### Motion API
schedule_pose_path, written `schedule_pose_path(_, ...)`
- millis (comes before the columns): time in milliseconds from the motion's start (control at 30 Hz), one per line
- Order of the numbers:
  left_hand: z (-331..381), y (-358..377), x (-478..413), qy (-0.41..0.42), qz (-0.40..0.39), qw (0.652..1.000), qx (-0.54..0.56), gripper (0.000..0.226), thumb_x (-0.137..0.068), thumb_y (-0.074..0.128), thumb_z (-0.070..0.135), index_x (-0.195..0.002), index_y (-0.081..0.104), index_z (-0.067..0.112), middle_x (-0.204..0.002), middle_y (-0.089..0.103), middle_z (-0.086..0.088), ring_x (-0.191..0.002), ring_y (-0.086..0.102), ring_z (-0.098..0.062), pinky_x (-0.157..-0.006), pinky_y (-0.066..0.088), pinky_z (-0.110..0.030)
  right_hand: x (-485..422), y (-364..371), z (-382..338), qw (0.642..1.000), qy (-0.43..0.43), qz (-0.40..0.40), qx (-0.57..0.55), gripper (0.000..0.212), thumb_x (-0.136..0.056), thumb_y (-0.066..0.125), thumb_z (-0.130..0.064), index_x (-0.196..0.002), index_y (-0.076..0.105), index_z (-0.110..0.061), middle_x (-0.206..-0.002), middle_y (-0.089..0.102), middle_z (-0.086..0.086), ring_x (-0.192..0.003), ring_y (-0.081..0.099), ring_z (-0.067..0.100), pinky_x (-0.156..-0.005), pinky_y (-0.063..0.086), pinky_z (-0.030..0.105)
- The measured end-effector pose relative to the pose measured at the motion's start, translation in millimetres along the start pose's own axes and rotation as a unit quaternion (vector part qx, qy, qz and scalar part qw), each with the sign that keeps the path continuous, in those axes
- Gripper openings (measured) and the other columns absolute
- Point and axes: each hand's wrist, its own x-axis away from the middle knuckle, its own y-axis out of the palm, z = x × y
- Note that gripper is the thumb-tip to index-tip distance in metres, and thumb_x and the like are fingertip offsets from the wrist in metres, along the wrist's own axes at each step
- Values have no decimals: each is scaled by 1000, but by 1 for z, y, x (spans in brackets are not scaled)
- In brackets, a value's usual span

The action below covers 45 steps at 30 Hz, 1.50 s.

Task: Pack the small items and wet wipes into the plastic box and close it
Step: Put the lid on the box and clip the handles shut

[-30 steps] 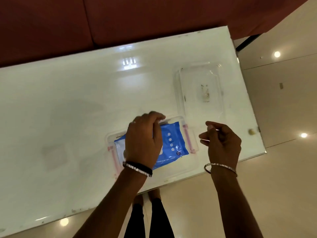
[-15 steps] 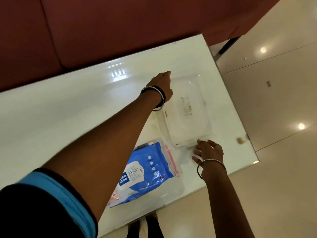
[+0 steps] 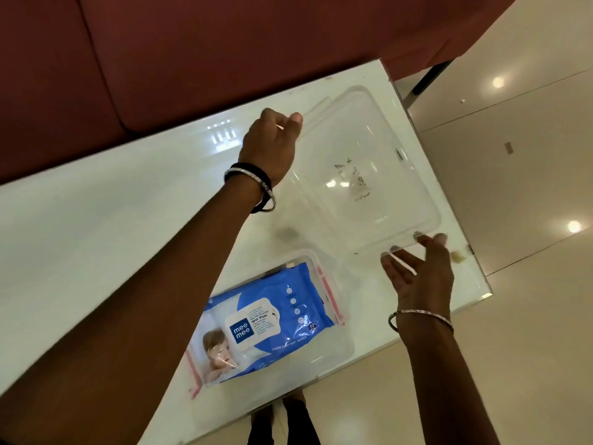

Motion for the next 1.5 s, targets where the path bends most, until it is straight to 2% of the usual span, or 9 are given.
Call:
schedule_pose_path(167, -13, -41, 52, -34, 64, 971, 227, 36, -88, 47, 55, -86, 51, 20, -88, 61, 5, -83, 56, -12, -82, 45, -32, 34, 2, -16, 991, -45, -19, -123, 54, -90, 46, -65, -88, 70, -17, -96, 70, 18, -92, 75, 31, -79, 61, 42)
schedule_pose_path(333, -40, -76, 116, -110, 123, 921, 353, 18, -84, 63, 36, -73, 58, 23, -79, 63, 2, -82, 59, -16, -80, 50, -35, 61, 7, -24, 981, -69, -79, -162, 35, -91, 59, -13, -60, 74, -15, -69, 73, 2, -90, 74, 27, -78, 61, 37)
schedule_pose_path(500, -81, -107, 186, -134, 125, 911, 370, 13, -86, 65, 9, -94, 69, 18, -97, 73, -3, -89, 70, -15, -77, 56, -30, 79, -5, -8, 979, -129, -153, -45, 28, -82, 48, 14, -78, 67, -7, -101, 75, 13, -106, 71, 23, -91, 57, 32)
schedule_pose_path(633, -111, -119, 238, -150, 125, 907, 372, 24, -83, 68, 9, -103, 67, 23, -109, 73, -3, -107, 66, -20, -81, 52, -34, 91, -18, 13, 965, -159, -208, 13, 27, -85, 61, 2, -111, 66, 0, -117, 68, 17, -111, 67, 26, -96, 55, 33)
schedule_pose_path(867, -139, -97, 283, -92, 212, 949, 214, 29, -86, 62, -1, -108, 61, 17, -113, 69, 9, -109, 63, -4, -92, 53, -28, 94, -25, 58, 911, -279, -205, 225, 34, -97, 56, -31, -130, 58, -27, -125, 66, 1, -119, 61, 11, -100, 47, 31)
schedule_pose_path(1033, -149, -83, 291, -49, 253, 959, 115, 30, -89, 57, 1, -114, 58, 18, -115, 62, 22, -108, 61, 4, -91, 47, -13, 86, -30, 84, 889, -308, -187, 284, 33, -101, 50, -31, -132, 58, -23, -130, 63, -7, -122, 57, 6, -101, 46, 24)
schedule_pose_path(1200, -159, -75, 288, -39, 259, 961, 89, 27, -92, 53, 3, -116, 58, 15, -123, 63, 10, -114, 60, -7, -95, 50, -25, 81, -31, 97, 875, -327, -188, 305, 35, -102, 46, -35, -133, 55, -23, -125, 61, -12, -112, 56, -13, -87, 44, 1)
schedule_pose_path(1400, -171, -70, 294, -53, 231, 965, 112, 37, -90, 56, 2, -125, 53, 14, -126, 61, 5, -116, 59, -8, -98, 47, -24, 78, -37, 105, 860, -342, -189, 327, 35, -103, 43, -35, -134, 52, -21, -123, 59, -17, -109, 53, -19, -83, 41, -3)
schedule_pose_path(1500, -174, -66, 295, -107, 228, 960, 120, 35, -92, 57, 10, -126, 54, 14, -119, 63, 6, -104, 63, -10, -87, 48, -8, 75, -37, 104, 861, -332, -199, 330, 35, -102, 45, -34, -134, 51, -20, -127, 58, -12, -112, 55, -10, -86, 44, 1)
